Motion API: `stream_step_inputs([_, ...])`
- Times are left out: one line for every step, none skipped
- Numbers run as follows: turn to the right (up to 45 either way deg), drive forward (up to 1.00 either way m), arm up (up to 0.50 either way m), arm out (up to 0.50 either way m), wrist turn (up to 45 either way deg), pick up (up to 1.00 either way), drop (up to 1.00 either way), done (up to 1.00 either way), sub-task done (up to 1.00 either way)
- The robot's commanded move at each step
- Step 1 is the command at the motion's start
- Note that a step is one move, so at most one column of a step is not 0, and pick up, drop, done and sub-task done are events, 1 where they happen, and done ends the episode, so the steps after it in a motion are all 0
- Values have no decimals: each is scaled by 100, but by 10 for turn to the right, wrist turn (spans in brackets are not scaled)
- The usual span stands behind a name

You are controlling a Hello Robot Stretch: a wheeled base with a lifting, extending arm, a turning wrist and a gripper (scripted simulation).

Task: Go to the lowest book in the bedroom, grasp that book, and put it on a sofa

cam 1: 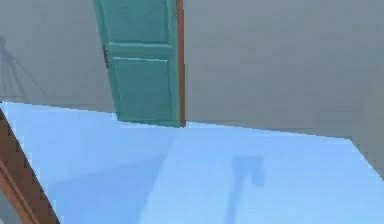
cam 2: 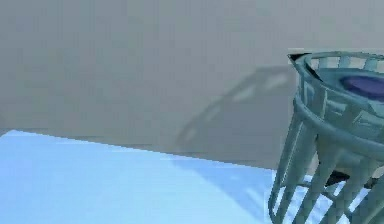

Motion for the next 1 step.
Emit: stream_step_inputs([-30, 0, 0, 0, 0, 0, 0, 0, 0])
